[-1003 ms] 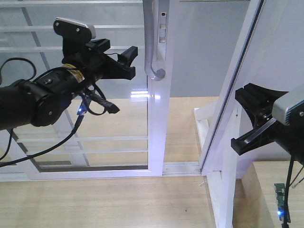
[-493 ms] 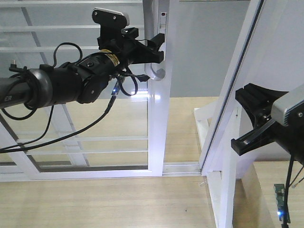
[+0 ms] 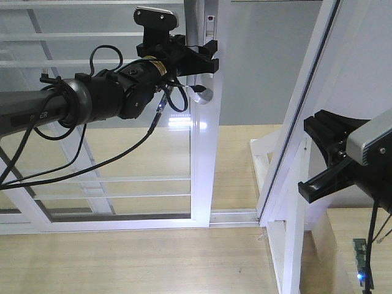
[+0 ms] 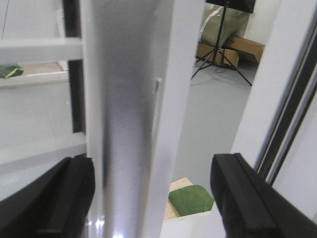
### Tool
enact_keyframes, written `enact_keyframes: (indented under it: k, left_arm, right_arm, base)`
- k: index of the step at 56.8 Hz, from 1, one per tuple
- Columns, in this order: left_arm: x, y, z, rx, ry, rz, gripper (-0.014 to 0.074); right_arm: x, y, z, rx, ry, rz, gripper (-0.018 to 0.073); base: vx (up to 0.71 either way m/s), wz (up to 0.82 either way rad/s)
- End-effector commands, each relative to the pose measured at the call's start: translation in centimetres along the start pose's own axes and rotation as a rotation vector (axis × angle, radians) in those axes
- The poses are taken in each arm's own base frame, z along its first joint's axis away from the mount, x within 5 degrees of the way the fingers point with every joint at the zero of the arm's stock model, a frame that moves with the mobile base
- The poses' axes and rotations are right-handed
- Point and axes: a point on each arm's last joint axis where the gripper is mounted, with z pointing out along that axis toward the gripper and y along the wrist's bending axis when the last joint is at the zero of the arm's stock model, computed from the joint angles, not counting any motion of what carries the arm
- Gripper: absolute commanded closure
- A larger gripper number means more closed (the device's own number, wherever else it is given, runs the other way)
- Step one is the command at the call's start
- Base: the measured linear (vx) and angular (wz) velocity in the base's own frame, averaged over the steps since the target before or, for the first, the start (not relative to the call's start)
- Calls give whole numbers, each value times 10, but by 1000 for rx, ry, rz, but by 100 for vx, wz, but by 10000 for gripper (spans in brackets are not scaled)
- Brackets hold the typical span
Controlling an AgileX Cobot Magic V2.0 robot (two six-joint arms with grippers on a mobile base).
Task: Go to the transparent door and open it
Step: 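Push the handle with the left gripper, sliding the door panel farther open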
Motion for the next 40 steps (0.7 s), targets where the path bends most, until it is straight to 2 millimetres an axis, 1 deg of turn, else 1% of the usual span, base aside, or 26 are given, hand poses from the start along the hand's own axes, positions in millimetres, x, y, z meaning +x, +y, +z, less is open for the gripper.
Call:
enact_keyframes:
  k: [1,8,24,28,33,40]
  left_arm:
    - [-47,2,-10,-6,-182,-35,11]
    - [-48,3,-11,-13,-189,20,11]
    - [-48,2,-11,-6,-187,31,11]
    - [-51,1,-10,-6,-190,31,11]
    - [-55,0,-3,4,-192,55,11]
    - [-58,0,6,-6,-124,56,11]
  right_arm:
    - [-18,-3,-2,15,-110,-8,564]
    - [-17,-3,-2,15,-109,-8,564]
    - [-17,-3,-2,15,-109,-8,564]
    - [-17,-3,-2,15,-109,-8,564]
    - [-17,-3,-2,15,-109,-8,564]
    - [-17,-3,-2,15,-109,-8,564]
  base:
    - [0,0]
    - [0,0]
    - [0,0]
    - [0,0]
    - [0,0]
    - [0,0]
